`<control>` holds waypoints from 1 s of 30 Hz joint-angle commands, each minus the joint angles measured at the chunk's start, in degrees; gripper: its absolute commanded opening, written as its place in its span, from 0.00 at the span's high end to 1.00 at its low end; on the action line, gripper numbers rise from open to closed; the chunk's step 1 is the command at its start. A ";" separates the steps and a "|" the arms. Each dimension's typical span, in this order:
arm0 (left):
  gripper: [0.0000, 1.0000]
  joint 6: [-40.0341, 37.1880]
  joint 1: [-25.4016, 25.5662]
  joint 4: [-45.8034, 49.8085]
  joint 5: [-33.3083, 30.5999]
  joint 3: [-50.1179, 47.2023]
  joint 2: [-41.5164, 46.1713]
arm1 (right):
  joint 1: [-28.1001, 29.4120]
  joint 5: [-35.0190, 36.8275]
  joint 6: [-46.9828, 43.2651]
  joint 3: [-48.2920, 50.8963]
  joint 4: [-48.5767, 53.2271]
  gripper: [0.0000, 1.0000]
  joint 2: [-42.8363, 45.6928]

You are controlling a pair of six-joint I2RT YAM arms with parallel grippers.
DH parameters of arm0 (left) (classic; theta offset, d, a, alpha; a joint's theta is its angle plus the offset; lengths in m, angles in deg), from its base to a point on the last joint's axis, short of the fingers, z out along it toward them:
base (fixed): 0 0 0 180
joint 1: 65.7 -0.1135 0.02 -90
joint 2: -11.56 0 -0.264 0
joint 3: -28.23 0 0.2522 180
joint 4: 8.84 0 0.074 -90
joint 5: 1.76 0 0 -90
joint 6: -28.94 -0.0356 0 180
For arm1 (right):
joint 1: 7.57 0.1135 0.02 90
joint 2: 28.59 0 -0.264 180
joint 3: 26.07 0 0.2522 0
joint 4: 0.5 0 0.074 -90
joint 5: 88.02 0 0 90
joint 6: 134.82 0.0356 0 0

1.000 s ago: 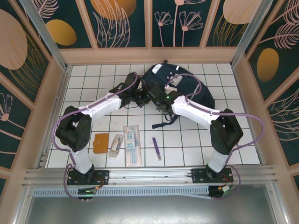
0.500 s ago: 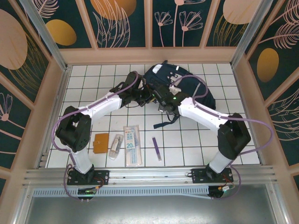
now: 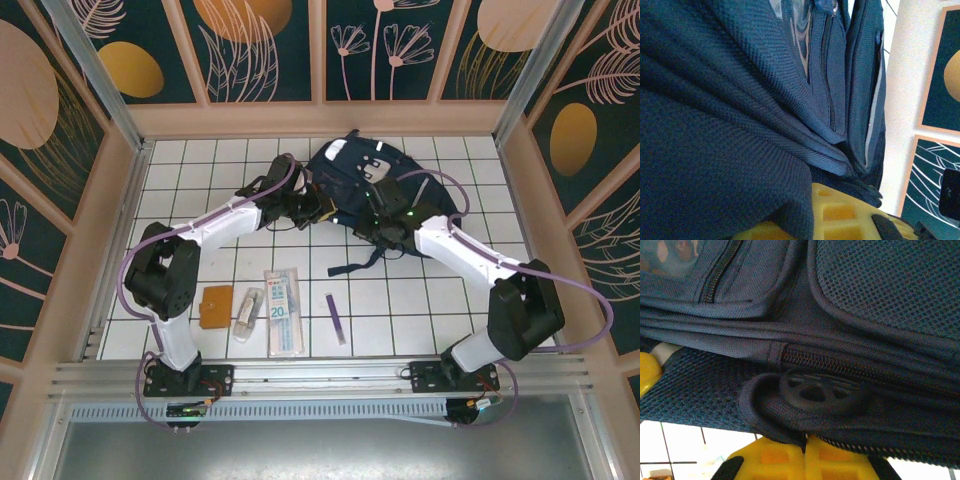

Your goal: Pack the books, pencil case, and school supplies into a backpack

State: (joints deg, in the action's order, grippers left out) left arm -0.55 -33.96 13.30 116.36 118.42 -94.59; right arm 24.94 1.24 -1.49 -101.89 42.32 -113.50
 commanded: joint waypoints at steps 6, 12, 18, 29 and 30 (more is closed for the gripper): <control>1.00 -7.76 -7.50 1.90 -11.16 1.95 -0.52 | -8.49 4.60 -5.34 3.98 14.18 1.00 2.64; 1.00 -10.99 -9.06 2.12 -14.60 2.54 -0.85 | -8.68 3.87 -10.70 -0.13 22.15 1.00 -3.74; 1.00 -14.91 -10.15 2.69 -16.98 3.40 -2.16 | -10.84 -0.68 -15.46 -3.54 30.20 1.00 -9.62; 1.00 -11.00 -11.62 1.54 -10.17 4.34 -4.31 | -10.74 -9.17 -18.98 -6.55 22.90 1.00 -10.89; 1.00 -12.15 -11.75 2.10 -10.72 4.56 -4.59 | -10.85 -9.32 -19.94 -6.38 22.82 1.00 -10.72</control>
State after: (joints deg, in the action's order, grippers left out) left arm -11.54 -44.54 18.38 107.31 121.19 -99.09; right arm 14.06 -7.63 -19.06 -107.53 62.18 -123.29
